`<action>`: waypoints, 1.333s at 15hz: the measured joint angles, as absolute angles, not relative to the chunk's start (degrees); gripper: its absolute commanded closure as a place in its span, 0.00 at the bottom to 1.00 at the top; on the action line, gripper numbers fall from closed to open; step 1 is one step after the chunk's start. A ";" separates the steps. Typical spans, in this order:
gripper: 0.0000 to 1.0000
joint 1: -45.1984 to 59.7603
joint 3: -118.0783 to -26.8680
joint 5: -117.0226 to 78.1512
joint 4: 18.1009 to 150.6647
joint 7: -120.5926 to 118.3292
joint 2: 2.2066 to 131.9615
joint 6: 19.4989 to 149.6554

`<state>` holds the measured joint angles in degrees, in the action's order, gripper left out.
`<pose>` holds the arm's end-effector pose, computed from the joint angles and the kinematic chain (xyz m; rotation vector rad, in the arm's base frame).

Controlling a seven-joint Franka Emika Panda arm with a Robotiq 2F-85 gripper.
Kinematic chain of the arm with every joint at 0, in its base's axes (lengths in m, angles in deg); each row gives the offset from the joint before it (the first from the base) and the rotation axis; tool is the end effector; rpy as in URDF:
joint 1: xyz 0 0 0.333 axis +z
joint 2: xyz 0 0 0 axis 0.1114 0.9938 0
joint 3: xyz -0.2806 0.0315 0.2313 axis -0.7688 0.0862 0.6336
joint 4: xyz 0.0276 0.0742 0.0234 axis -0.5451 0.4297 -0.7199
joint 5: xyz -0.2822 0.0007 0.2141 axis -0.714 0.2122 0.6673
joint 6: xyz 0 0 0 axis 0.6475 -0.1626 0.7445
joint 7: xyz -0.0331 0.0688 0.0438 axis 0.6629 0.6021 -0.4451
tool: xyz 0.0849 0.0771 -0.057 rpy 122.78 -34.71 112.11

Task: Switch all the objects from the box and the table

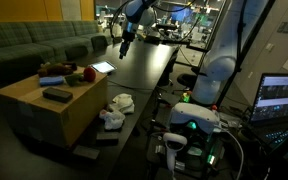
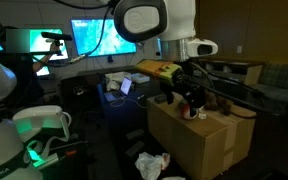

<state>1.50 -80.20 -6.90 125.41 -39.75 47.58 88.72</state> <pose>0.4648 -0.1361 0.4271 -3.0586 -0.2847 -0.2851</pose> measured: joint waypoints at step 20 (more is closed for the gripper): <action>0.00 1.79 -69.64 -12.24 102.51 -36.34 75.79 103.32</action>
<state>1.79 -69.64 -12.24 102.51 -36.34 75.79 103.32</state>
